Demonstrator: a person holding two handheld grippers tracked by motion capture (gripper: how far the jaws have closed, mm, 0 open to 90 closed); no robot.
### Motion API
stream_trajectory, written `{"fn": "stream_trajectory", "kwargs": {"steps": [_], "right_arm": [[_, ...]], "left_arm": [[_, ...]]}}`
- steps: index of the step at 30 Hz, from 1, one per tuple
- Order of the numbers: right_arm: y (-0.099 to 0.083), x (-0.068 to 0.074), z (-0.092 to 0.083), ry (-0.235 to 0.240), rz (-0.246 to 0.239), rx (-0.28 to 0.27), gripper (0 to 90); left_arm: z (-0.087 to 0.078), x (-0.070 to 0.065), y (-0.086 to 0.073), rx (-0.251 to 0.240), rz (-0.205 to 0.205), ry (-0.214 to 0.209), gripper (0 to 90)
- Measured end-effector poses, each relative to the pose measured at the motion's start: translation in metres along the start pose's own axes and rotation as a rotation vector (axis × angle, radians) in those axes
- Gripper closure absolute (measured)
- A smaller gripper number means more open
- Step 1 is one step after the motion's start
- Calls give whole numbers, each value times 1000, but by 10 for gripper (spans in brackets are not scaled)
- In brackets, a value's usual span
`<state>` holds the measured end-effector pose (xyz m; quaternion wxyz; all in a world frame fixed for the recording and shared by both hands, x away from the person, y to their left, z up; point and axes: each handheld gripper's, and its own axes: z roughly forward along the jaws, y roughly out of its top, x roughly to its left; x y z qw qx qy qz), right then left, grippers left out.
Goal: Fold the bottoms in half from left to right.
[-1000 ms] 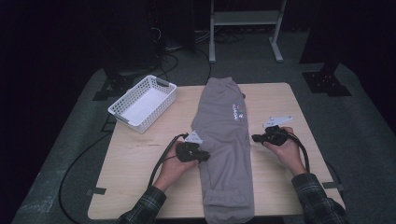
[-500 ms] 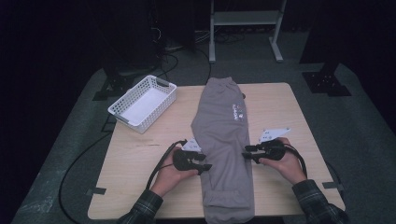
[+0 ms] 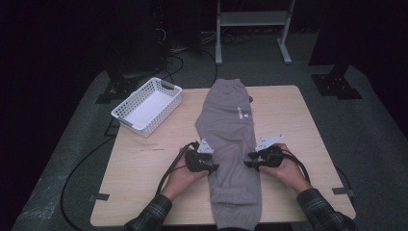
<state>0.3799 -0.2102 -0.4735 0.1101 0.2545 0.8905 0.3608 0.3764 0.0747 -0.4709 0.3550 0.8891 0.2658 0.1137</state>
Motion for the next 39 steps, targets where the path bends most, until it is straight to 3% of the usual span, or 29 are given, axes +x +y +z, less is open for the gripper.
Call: {"fn": "stream_trajectory", "kwargs": {"steps": [5, 7, 8, 10, 12, 14, 16, 19, 22, 29, 32, 34, 39], "right_arm": [[6, -25, 9, -56, 79, -23, 574], [8, -27, 6, -114, 68, -20, 584], [8, -26, 2, -109, 75, -34, 588], [8, -21, -11, -54, 83, -89, 572], [8, -8, -22, 39, 78, -123, 538], [5, 7, -26, 135, 60, -136, 520], [2, 21, -21, 185, 35, -109, 504], [-1, 31, -9, 225, 9, -43, 496], [-2, 30, -1, 263, 23, -25, 502], [1, 35, -1, 314, 9, -2, 831], [4, 36, -11, 347, 14, -44, 847], [6, 37, -22, 374, 19, -86, 849], [14, 45, -51, 402, -1, -194, 852]], "left_arm": [[10, 15, 9, -12, -27, 41, 487], [13, 18, 13, -11, -29, 58, 484], [14, 20, 14, -11, -22, 64, 484], [15, 23, 14, -14, -26, 65, 484], [16, 25, 14, -18, -30, 57, 485], [15, 25, 13, -21, -23, 55, 489], [15, 24, 13, -21, -24, 57, 493], [15, 24, 13, -18, -22, 57, 493], [15, 24, 12, -27, -28, 49, 493], [14, 24, 12, -23, -32, 41, 486], [8, 24, 13, -25, -62, -15, 446], [-3, 21, 13, -80, -90, -79, 441], [-44, 8, 16, -197, -80, -216, 400]]}}
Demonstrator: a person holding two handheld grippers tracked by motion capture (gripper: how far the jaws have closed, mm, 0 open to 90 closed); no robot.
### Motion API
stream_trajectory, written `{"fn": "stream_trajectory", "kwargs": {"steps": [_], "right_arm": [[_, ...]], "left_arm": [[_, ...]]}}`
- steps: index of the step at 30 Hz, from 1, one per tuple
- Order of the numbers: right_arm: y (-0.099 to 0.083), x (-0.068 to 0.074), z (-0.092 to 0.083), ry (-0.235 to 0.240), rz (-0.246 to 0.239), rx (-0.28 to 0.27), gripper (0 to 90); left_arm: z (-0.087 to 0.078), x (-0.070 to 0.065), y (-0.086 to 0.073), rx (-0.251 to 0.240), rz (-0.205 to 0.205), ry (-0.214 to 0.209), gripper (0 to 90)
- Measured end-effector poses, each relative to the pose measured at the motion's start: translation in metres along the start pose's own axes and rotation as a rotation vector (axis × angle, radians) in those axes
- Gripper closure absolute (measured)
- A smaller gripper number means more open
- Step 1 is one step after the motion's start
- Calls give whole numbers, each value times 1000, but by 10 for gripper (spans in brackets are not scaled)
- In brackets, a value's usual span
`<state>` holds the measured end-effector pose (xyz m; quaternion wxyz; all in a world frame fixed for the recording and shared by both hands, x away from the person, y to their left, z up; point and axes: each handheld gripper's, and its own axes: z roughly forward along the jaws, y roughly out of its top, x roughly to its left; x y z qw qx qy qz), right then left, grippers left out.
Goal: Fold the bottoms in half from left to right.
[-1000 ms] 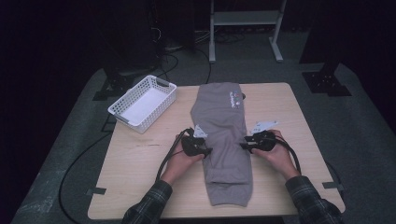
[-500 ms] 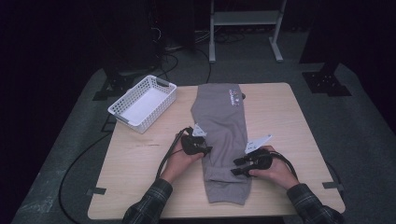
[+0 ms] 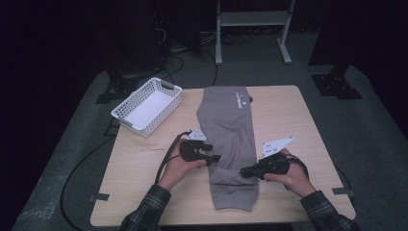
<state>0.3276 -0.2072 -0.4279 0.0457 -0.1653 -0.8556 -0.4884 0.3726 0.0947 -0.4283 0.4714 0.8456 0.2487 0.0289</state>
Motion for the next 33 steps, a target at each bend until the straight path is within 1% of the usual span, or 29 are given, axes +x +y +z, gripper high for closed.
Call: {"fn": "stream_trajectory", "kwargs": {"steps": [2, 3, 4, 6, 9, 11, 13, 14, 15, 16, 17, 18, 19, 20, 22, 23, 25, 26, 28, 29, 30, 33], "right_arm": [[2, 5, -6, 18, -7, -25, 852], [3, 8, -8, 26, -13, -32, 852], [4, 10, -10, 29, -24, -36, 852], [5, 15, -12, 39, -31, -37, 853], [5, 19, -14, 48, -45, -35, 853], [5, 23, -16, 62, -47, -36, 853], [6, 26, -17, 75, -61, -40, 853], [6, 28, -17, 81, -65, -40, 853], [7, 29, -18, 85, -69, -38, 854], [7, 30, -18, 86, -69, -35, 853], [6, 31, -18, 86, -71, -32, 853], [6, 31, -19, 83, -74, -26, 853], [5, 32, -20, 78, -76, -17, 853], [4, 33, -21, 79, -78, -11, 854], [0, 36, -23, 79, -81, 6, 853], [-1, 37, -23, 83, -83, 17, 853], [-5, 41, -23, 96, -90, 30, 853], [-6, 43, -22, 103, -94, 44, 853], [-9, 48, -18, 97, -106, 88, 853], [-11, 49, -16, 90, -111, 113, 853], [-13, 50, -12, 83, -119, 137, 853], [-21, 49, -4, 73, -119, 202, 852]], "left_arm": [[-12, -8, 2, -30, 6, -75, 373], [-16, -12, 1, -39, 13, -106, 364], [-18, -16, -1, -37, 25, -126, 355], [-17, -21, -6, -12, 53, -151, 328], [-13, -24, -14, 9, 69, -181, 316], [-10, -26, -15, 25, 82, -202, 319], [-5, -29, -14, 34, 105, -222, 319], [-3, -31, -13, 37, 118, -232, 323], [-2, -33, -12, 46, 127, -248, 375], [-1, -34, -12, 62, 146, -256, 529], [-1, -36, -13, 79, 168, -248, 630], [-2, -38, -13, 94, 175, -248, 705], [-5, -39, -14, 105, 183, -250, 746], [-8, -41, -14, 114, 196, -255, 765], [-14, -48, -15, 129, 209, -271, 786], [-15, -52, -16, 144, 224, -273, 793], [-16, -60, -20, 177, 236, -286, 814], [-15, -64, -23, 195, 245, -283, 814], [-11, -69, -29, 229, 256, -271, 808], [-8, -70, -32, 244, 254, -267, 795], [-4, -71, -35, 262, 257, -264, 786], [5, -74, -42, 313, 271, -257, 754]]}}
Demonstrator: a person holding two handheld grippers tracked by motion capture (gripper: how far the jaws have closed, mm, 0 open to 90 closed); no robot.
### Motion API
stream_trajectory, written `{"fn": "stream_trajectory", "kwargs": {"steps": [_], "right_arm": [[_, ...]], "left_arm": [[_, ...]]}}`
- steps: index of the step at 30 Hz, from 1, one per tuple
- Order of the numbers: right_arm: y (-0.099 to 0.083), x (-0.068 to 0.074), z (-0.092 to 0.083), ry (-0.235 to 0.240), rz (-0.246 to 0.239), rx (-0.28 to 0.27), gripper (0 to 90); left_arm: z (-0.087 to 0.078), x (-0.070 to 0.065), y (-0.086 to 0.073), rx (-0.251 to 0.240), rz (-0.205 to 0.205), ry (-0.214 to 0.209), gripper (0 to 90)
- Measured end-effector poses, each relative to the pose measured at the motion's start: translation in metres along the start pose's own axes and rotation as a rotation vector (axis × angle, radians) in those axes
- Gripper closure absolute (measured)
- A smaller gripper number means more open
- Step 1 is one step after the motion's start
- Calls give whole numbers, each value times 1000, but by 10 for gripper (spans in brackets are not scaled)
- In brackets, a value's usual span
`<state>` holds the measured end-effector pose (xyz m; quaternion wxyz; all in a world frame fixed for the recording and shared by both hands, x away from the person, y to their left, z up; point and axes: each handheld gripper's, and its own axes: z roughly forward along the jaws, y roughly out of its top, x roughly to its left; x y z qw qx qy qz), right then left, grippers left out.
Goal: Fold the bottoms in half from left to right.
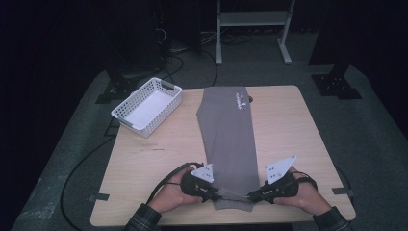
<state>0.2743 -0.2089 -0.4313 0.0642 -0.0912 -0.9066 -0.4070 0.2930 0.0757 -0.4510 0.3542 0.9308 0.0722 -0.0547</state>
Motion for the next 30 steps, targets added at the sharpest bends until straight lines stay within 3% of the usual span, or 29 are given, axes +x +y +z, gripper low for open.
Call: {"fn": "stream_trajectory", "kwargs": {"steps": [5, 9, 13, 16, 20, 25, 30], "right_arm": [[-6, -3, 12, 6, 7, 59, 848], [-9, -2, 20, 49, 10, 89, 830], [-10, 3, 23, 109, 10, 100, 740], [-10, 6, 21, 82, 9, 71, 626], [-10, 7, 15, -16, -13, 16, 495], [-16, 10, 21, -99, -41, 48, 444], [-19, 11, 32, -125, -55, 72, 396]], "left_arm": [[7, -1, -5, 34, -5, -7, 685], [5, -5, -10, 35, -13, -26, 619], [4, -10, -14, 45, -6, -38, 555], [4, -12, -17, 48, 1, -34, 513], [5, -13, -17, 46, -3, -39, 496], [1, -16, -14, 39, 9, -39, 441], [-9, -17, -8, -24, 11, -8, 391]]}}
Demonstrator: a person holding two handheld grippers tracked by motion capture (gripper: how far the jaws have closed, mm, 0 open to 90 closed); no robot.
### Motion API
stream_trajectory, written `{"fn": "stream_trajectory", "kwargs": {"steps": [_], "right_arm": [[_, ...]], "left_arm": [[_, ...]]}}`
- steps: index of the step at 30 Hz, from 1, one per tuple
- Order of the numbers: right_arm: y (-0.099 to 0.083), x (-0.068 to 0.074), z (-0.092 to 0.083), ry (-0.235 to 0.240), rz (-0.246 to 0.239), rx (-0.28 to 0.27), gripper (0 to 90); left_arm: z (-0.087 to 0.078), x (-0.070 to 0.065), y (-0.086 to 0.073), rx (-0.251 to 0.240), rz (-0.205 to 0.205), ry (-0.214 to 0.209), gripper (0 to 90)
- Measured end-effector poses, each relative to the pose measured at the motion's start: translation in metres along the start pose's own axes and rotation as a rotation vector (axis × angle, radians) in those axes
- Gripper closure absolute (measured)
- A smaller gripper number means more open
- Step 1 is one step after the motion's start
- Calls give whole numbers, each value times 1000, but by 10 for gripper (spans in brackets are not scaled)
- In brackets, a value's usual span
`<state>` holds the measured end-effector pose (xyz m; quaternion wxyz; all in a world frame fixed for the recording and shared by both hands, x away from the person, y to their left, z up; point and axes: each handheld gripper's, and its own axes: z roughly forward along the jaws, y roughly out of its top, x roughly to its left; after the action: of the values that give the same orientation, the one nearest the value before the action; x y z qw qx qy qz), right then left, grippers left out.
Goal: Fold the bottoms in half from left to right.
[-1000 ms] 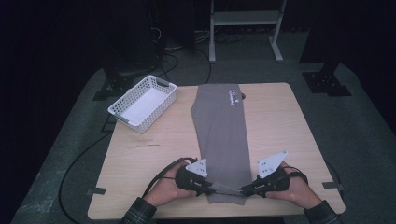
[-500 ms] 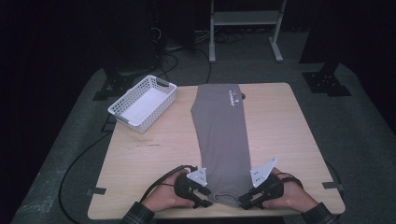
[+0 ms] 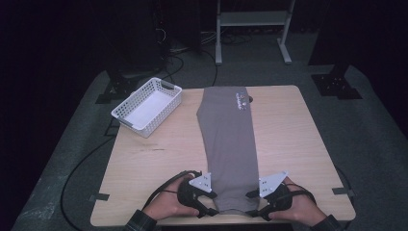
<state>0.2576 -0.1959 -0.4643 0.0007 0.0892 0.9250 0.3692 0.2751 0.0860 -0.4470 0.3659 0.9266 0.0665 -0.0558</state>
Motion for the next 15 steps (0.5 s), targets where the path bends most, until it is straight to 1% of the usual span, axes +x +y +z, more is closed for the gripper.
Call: {"fn": "stream_trajectory", "kwargs": {"steps": [1, 2, 4, 5, 6, 8, 9, 10, 11, 13, 15], "right_arm": [[-1, -1, 2, -3, -10, 6, 394], [-1, -1, 4, -5, -4, 4, 388], [-2, -2, 4, 6, 4, 4, 392], [-1, -2, 2, 3, 3, -8, 392], [0, -2, -2, 2, 18, -36, 391], [0, -3, -5, -25, 19, -49, 380], [0, -4, -5, -35, 23, -46, 381], [-2, -5, -3, -33, 22, -37, 382], [-3, -4, 0, -34, 22, -27, 381], [-4, -4, 5, -33, 11, -2, 376], [-4, -3, 9, -47, -7, 7, 395]], "left_arm": [[0, 1, 1, -12, -11, 8, 391], [2, 1, 3, -17, -15, 20, 385], [5, 3, 4, -17, -24, 37, 382], [8, 4, 5, -12, -27, 55, 382], [10, 4, 6, -3, -30, 63, 382], [15, 6, 6, 6, -32, 64, 380], [17, 6, 6, 11, -38, 64, 380], [19, 7, 6, 22, -33, 68, 376], [20, 6, 6, 20, -34, 70, 372], [22, 5, 6, 39, -20, 74, 360], [24, 4, 5, 50, -13, 79, 343]]}}
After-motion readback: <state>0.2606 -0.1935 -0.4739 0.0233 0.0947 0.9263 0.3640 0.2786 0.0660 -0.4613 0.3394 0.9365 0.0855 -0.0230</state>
